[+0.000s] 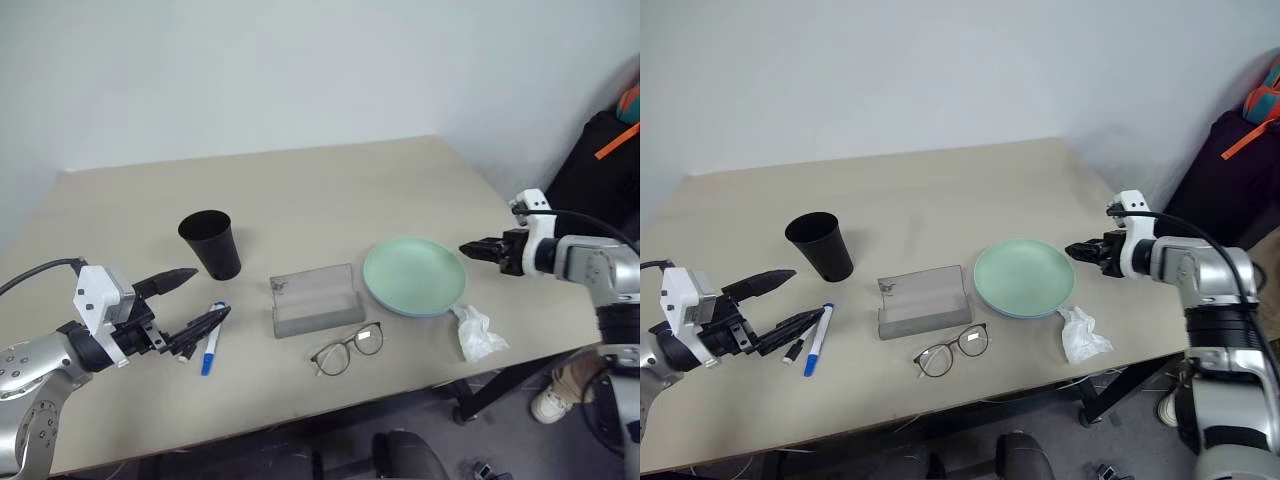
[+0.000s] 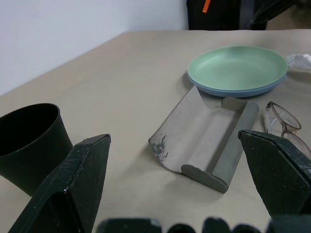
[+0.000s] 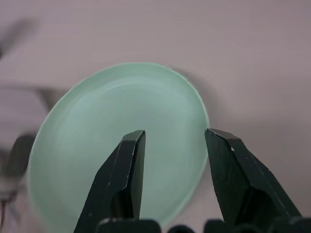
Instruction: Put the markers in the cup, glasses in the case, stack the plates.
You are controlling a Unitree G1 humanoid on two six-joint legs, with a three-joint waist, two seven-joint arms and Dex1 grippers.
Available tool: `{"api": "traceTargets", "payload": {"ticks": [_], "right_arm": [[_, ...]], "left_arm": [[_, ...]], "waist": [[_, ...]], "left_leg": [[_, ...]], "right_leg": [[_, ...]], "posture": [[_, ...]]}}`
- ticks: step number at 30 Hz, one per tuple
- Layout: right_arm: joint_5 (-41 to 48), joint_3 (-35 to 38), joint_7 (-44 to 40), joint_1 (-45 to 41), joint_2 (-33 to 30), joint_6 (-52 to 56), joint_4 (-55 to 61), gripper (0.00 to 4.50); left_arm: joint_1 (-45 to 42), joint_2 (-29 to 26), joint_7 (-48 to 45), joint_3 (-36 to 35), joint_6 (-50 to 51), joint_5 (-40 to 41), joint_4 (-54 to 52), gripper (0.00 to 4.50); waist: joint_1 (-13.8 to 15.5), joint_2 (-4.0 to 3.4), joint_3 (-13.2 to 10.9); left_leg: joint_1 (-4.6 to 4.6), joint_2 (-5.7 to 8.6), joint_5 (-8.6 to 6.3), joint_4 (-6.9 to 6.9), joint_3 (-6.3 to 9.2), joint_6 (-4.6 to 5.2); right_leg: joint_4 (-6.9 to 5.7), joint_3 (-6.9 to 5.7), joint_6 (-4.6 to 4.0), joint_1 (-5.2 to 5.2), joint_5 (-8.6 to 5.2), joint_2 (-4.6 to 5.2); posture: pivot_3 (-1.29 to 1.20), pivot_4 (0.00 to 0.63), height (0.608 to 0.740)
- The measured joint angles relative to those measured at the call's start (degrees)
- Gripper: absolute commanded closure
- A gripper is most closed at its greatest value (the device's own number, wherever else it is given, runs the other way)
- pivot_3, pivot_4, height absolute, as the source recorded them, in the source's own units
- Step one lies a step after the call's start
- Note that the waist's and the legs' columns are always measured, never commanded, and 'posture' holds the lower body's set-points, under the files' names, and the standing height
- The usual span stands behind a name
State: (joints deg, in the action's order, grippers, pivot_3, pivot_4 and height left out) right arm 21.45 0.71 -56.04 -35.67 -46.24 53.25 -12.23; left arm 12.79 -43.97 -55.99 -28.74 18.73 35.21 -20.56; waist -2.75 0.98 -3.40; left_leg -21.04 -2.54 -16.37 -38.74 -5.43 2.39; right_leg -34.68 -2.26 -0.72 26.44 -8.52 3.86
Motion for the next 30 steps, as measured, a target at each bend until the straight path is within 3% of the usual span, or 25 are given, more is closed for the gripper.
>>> {"api": "traceTargets", "payload": {"ticks": [5,10,30], "right_arm": [[1.87,-4.48,-12.91,6.5,-8.22,-1.67,8.7,2.4],[2.01,-6.66,-17.76,9.09,-11.51,-3.71,12.06,2.4],[-8.98,-14.54,-9.87,12.32,-6.35,-15.19,6.98,2.4]], "left_arm": [[0.06,-0.37,-1.37,-1.02,0.63,1.81,-0.15,0.0],[1.66,-0.99,-4.09,-2.46,3.03,6.75,-3.01,0.0],[4.09,-1.19,-4.3,-4.02,3.65,8.08,-4.66,0.0]], "waist": [[-0.01,0.01,-0.02],[-0.01,0.11,-0.04],[0.1,0.08,-0.02]], "left_leg": [[0.08,0.01,-0.09,-0.03,0.01,-0.13],[0.15,-0.11,-0.13,-0.19,-0.03,-0.21],[-0.44,-0.14,-0.33,-0.17,-0.01,-0.22]], "right_leg": [[0.01,-0.07,0.0,0.04,-0.01,0.02],[0.1,-0.33,0.0,0.01,-0.01,0.08],[0.71,-1.08,-0.09,0.13,0.06,0.06]], "posture": [[0.0,0.0,0.738],[0.0,0.0,0.738],[0.0,0.0,0.738]]}}
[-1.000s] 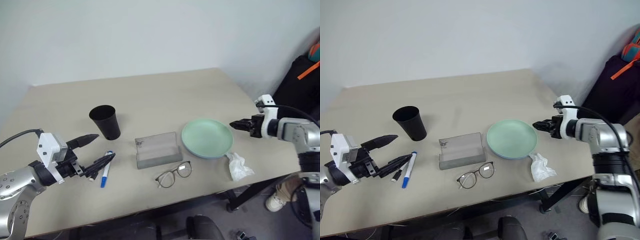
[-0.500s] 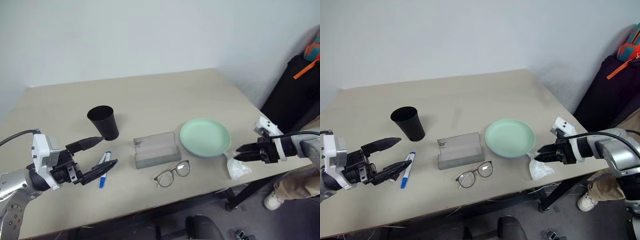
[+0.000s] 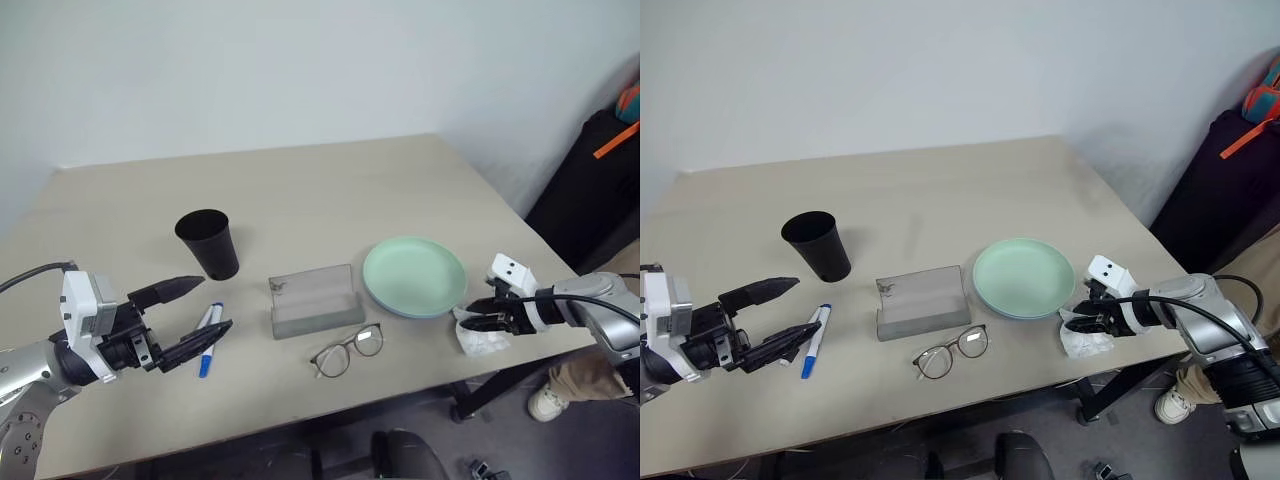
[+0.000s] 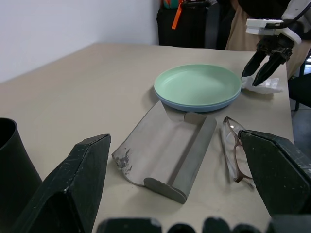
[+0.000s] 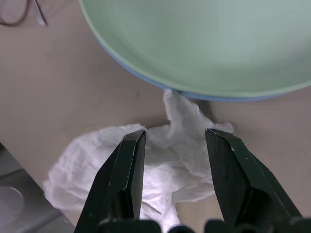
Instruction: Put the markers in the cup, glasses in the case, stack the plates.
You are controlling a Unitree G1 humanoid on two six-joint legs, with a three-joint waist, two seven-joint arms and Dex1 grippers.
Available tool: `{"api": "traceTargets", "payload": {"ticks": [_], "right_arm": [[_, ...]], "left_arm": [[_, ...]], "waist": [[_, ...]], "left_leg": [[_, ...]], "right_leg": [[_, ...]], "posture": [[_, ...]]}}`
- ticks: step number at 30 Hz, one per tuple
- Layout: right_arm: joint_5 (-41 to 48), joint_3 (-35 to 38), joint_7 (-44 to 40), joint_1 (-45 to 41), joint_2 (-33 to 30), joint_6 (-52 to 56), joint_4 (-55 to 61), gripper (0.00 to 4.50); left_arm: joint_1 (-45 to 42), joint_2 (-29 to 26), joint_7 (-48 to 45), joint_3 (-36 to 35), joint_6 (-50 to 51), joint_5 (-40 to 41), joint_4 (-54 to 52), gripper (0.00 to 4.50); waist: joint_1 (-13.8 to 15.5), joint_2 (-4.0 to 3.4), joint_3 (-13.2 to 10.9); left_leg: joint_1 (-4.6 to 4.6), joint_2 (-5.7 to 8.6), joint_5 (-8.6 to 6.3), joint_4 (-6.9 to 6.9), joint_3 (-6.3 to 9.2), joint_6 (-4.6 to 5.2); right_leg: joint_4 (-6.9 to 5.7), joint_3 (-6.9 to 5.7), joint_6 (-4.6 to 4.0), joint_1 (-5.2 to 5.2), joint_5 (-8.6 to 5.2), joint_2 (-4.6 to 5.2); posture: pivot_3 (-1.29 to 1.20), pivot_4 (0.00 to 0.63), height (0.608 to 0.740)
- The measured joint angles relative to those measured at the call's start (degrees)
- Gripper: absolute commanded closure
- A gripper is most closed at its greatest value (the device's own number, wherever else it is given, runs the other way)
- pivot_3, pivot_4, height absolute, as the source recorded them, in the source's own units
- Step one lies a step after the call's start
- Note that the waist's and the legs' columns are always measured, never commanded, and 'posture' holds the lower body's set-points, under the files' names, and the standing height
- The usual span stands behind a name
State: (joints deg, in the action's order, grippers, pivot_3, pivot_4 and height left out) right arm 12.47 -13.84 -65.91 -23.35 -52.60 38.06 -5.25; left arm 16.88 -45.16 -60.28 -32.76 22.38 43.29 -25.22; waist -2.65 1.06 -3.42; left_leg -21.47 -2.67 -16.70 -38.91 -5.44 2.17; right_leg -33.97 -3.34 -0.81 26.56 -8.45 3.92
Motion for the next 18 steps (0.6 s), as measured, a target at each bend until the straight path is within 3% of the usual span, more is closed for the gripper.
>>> {"api": "traceTargets", "payload": {"ticks": [5,12,18], "right_arm": [[-2.0,-1.16,-0.54,1.24,0.0,-2.39,-1.0,2.56],[-3.21,-1.43,-1.0,1.41,0.11,-3.04,-1.01,4.43],[-2.97,-1.43,-3.91,1.4,0.08,-3.69,-0.6,4.43]], "left_arm": [[-0.01,0.0,0.17,0.0,-0.29,-0.49,0.02,0.0],[-0.04,0.0,0.18,0.0,-0.71,-0.98,0.11,0.0],[-0.06,0.0,0.16,0.0,-1.12,-1.82,0.17,0.0]], "waist": [[0.0,0.0,0.0],[0.0,0.0,0.0],[0.0,0.0,0.01]], "left_leg": [[0.0,0.02,-0.01,-0.04,0.02,0.02],[0.0,-0.02,-0.01,-0.26,0.01,0.01],[0.0,-0.04,0.0,-0.32,0.01,0.01]], "right_leg": [[0.0,-0.01,0.0,-0.03,0.0,0.0],[0.0,-0.05,0.0,-0.12,0.01,0.01],[-0.03,-0.07,0.0,-0.13,0.01,0.01]], "posture": [[0.0,0.0,0.738],[0.0,0.0,0.738],[0.0,0.0,0.738]]}}
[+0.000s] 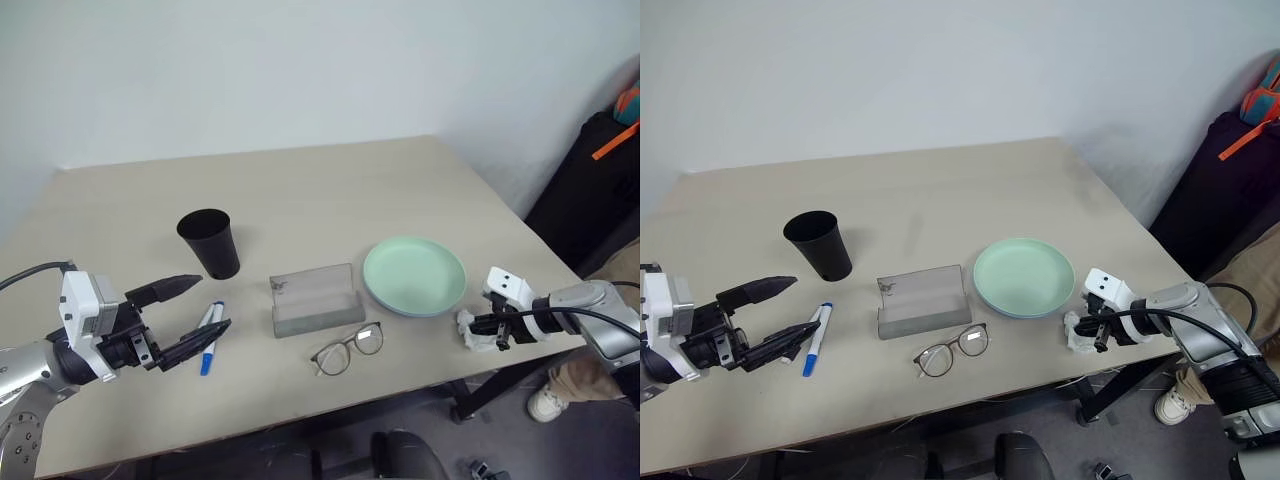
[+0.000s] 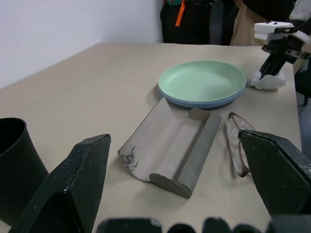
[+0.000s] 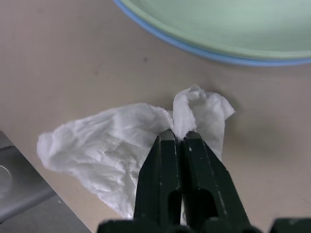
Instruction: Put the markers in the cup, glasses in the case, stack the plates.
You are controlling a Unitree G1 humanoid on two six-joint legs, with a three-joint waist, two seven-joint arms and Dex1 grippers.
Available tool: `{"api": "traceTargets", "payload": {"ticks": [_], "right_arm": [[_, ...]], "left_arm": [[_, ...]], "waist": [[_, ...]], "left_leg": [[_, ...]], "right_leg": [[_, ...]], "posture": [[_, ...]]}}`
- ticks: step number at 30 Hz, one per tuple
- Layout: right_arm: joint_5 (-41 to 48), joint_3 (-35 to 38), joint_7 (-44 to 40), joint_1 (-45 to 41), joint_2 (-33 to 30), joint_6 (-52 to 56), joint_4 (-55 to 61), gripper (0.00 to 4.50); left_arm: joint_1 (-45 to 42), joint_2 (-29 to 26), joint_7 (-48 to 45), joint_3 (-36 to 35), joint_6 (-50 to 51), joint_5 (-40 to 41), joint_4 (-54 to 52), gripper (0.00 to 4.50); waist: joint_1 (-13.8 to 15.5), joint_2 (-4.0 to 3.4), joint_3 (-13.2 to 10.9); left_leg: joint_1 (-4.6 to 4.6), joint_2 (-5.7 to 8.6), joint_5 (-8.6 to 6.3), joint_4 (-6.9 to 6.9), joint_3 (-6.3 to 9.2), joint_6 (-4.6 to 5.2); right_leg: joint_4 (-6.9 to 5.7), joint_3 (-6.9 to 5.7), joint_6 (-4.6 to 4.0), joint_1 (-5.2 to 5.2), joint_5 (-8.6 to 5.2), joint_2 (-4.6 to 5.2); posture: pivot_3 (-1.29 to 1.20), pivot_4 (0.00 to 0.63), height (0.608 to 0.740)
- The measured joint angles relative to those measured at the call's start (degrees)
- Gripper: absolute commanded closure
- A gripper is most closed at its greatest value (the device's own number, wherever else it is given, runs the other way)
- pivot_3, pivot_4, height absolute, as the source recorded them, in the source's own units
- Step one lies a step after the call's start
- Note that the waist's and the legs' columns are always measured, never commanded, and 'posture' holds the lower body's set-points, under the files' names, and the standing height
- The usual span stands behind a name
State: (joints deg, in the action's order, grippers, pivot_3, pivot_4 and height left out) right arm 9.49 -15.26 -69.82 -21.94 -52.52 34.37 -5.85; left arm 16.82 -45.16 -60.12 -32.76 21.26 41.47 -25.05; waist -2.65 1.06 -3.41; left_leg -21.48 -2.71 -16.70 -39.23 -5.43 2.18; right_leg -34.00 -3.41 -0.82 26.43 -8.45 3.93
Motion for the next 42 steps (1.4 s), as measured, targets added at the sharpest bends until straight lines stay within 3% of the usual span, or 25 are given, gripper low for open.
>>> {"api": "traceTargets", "payload": {"ticks": [6,9,15,19,28,31,41,42], "right_arm": [[3.53,1.45,-6.72,-0.71,-1.41,-1.69,2.86,4.43],[9.35,5.39,-10.47,-8.65,0.02,0.0,1.43,4.43],[8.46,8.54,-3.08,-21.92,8.53,-0.87,-8.55,4.43],[3.54,5.41,2.52,-24.06,13.21,-3.46,-16.96,4.43],[-3.96,0.74,3.49,-24.27,15.67,-10.29,-25.98,4.43],[-4.77,0.6,3.32,-24.38,15.87,-10.82,-26.79,3.86],[-5.19,0.64,0.58,-25.05,16.15,-13.71,-26.8,0.36],[-5.06,0.76,-0.23,-25.31,15.57,-13.73,-26.57,0.36]], "left_arm": [[-0.02,0.01,0.02,0.0,-0.09,-0.09,0.01,0.0],[-0.11,0.04,0.11,-0.07,-0.17,-0.13,0.11,0.0],[-0.56,0.11,0.22,0.0,-0.24,-0.13,0.28,0.0],[-0.99,0.13,0.5,0.19,-0.17,-0.13,0.27,0.0],[-0.71,0.19,1.17,0.35,-0.06,-0.13,-0.03,0.0],[-0.44,0.21,1.47,0.36,-0.03,-0.13,-0.19,0.0],[-2.98,0.16,3.53,3.44,-0.02,-1.67,-0.06,0.0],[-3.79,0.0,3.93,3.84,0.03,-2.3,-0.02,0.0]], "waist": [[0.0,-0.01,0.0],[-0.22,-0.11,-0.02],[0.02,0.17,0.15],[0.05,0.06,0.17],[-0.09,-0.06,0.18],[-0.1,-0.07,0.17],[-0.03,-0.1,0.15],[0.0,-0.11,0.15]], "left_leg": [[0.0,0.0,-0.01,0.01,0.02,0.0],[0.06,-0.07,0.0,-0.03,-0.05,0.01],[0.36,-0.23,0.05,-0.01,-0.08,-0.13],[-0.02,-0.13,0.07,-0.02,-0.07,-0.13],[0.03,-0.08,0.06,-0.02,0.0,-0.06],[0.19,-0.09,0.13,-0.03,0.01,-0.14],[0.55,-0.14,0.25,-0.04,-0.06,-0.45],[0.55,-0.13,0.26,-0.04,-0.05,-0.46]], "right_leg": [[-0.02,-0.01,-0.01,0.0,0.01,-0.01],[-0.02,0.03,-0.15,0.05,0.12,0.0],[-0.03,-0.29,-0.19,-0.23,0.13,0.01],[-0.08,-0.27,-0.41,0.08,0.29,0.04],[-0.65,-0.22,-0.34,0.24,0.36,-0.03],[-0.75,-0.21,-0.4,0.15,0.32,-0.03],[-0.79,-0.2,-0.45,-0.12,0.29,0.0],[-0.8,-0.2,-0.45,-0.12,0.29,0.0]], "posture": [[0.0,0.0,0.738],[0.0,0.0,0.738],[0.0,0.0,0.738],[0.0,0.0,0.738],[0.0,0.0,0.738],[0.0,0.0,0.738],[0.0,0.0,0.738],[0.0,0.0,0.738]]}}
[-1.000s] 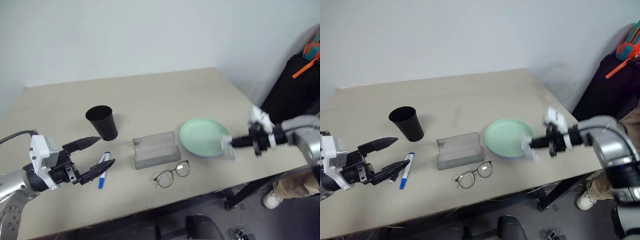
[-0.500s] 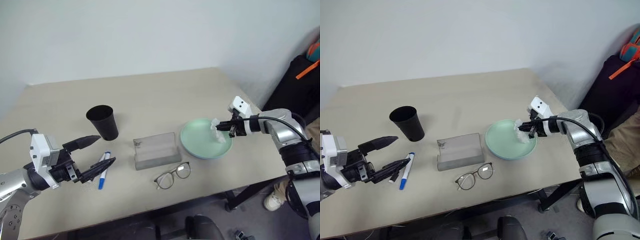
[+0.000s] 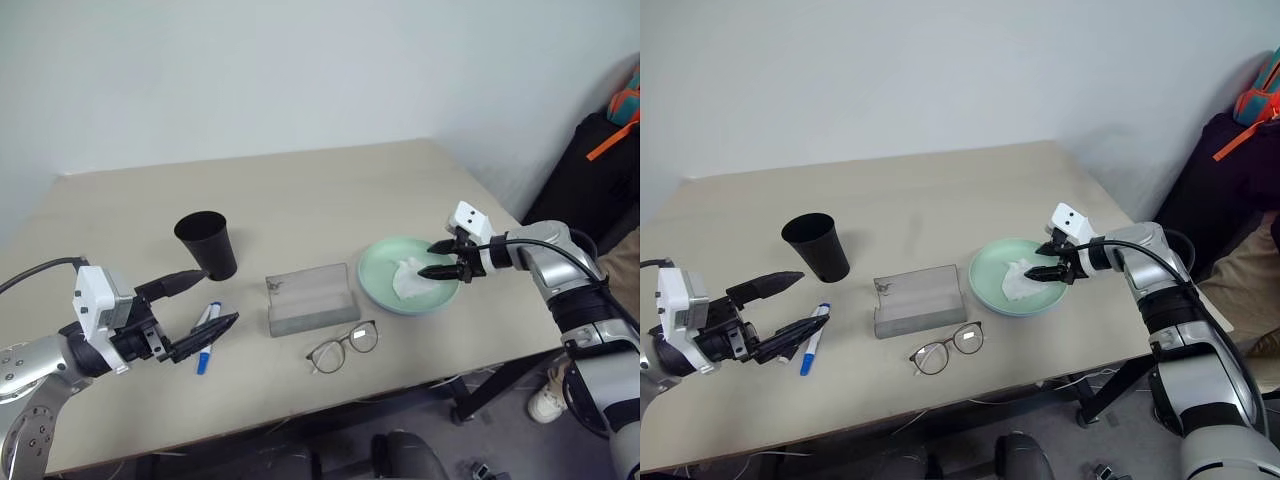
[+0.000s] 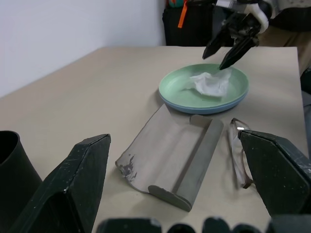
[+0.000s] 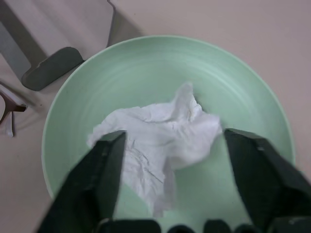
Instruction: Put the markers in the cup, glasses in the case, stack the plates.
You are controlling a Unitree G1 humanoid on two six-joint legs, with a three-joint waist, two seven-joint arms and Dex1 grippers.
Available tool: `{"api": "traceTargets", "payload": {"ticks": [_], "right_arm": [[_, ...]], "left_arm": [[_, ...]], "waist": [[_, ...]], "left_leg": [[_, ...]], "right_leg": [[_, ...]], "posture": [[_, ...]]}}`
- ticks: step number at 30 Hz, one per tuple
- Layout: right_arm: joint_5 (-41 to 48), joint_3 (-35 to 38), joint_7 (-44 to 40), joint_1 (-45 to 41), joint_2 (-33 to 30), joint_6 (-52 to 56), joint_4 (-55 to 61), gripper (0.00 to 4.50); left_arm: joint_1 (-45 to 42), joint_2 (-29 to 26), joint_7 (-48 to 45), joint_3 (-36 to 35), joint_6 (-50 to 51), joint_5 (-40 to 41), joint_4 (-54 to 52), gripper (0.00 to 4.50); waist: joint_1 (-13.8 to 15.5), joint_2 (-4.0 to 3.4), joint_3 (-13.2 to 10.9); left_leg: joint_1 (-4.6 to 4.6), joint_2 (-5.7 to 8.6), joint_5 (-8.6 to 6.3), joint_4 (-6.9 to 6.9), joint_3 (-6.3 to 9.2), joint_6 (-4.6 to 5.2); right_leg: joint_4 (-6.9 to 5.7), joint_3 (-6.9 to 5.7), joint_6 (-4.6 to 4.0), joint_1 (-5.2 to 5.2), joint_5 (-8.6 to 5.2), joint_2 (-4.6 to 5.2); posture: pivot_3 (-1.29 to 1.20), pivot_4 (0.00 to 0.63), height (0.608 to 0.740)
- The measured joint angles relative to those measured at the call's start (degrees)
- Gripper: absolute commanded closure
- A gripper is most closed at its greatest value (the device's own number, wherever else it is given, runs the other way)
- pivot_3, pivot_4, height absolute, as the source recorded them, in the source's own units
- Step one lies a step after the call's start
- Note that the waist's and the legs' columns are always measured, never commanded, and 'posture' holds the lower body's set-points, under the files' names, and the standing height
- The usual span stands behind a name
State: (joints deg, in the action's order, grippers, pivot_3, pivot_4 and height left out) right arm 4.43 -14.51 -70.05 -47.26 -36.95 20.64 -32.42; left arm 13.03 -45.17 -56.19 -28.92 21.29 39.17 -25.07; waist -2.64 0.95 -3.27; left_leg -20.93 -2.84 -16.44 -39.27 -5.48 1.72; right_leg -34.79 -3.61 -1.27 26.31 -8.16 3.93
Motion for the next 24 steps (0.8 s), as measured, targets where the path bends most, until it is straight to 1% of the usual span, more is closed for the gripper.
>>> {"api": "traceTargets", "payload": {"ticks": [3,6,9,13,15,19,24], "right_arm": [[1.36,0.6,-4.98,-1.29,-2.38,0.34,2.58,0.36],[4.66,1.65,-11.83,-1.39,-5.32,1.85,8.07,0.36],[6.99,1.69,-17.08,-1.35,-6.95,3.82,12.78,0.36],[7.31,1.53,-18.24,-1.68,-6.7,3.95,14.37,0.36],[7.3,1.5,-18.27,-1.68,-6.63,4.05,14.7,0.36],[7.3,1.46,-18.21,-1.53,-6.42,4.26,15.47,0.36],[7.28,1.41,-18.01,-1.43,-5.98,4.31,16.27,0.36]], "left_arm": [[-2.48,-1.9,1.79,2.44,2.42,-0.56,-0.13,0.0],[-5.05,-3.49,3.21,5.76,6.41,-0.34,-1.36,0.0],[-10.26,-6.04,4.83,12.12,12.96,-0.08,-2.75,0.0],[-20.41,-5.6,9.33,21.5,21.71,0.17,-6.11,0.0],[-23.05,-4.88,10.89,25.36,24.38,-0.03,-7.42,0.0],[-29.43,-1.5,15.63,33.25,31.55,-0.55,-7.81,0.0],[-32.89,0.25,17.45,39.82,35.69,-1.92,-8.29,0.0]], "waist": [[-0.03,-0.04,-0.01],[-0.02,-0.03,0.0],[-0.01,-0.03,0.0],[0.0,-0.02,0.0],[-0.08,-0.01,0.0],[-0.02,0.0,0.0],[-0.1,0.0,0.0]], "left_leg": [[-0.01,0.0,0.0,0.04,0.01,0.0],[0.02,0.0,-0.01,0.12,0.05,0.01],[0.04,0.0,0.0,0.13,0.06,0.02],[0.04,0.09,0.0,0.08,0.05,0.0],[0.07,0.12,0.01,0.08,0.02,0.02],[0.09,0.18,0.12,0.07,0.08,0.18],[0.09,0.18,0.14,0.08,0.08,0.22]], "right_leg": [[-0.01,0.01,0.0,0.02,0.0,-0.01],[0.0,0.01,0.01,0.01,0.0,-0.03],[-0.03,0.01,0.01,0.0,0.01,-0.05],[-0.02,0.1,0.06,-0.07,0.04,-0.04],[-0.02,0.2,0.1,-0.08,0.06,-0.05],[-0.05,0.34,0.1,-0.11,0.06,-0.14],[-0.05,0.53,0.1,-0.09,0.06,-0.25]], "posture": [[0.0,0.0,0.738],[0.0,0.0,0.738],[0.0,0.0,0.738],[0.0,0.0,0.738],[0.0,0.0,0.738],[0.0,0.0,0.738],[0.0,0.0,0.738]]}}
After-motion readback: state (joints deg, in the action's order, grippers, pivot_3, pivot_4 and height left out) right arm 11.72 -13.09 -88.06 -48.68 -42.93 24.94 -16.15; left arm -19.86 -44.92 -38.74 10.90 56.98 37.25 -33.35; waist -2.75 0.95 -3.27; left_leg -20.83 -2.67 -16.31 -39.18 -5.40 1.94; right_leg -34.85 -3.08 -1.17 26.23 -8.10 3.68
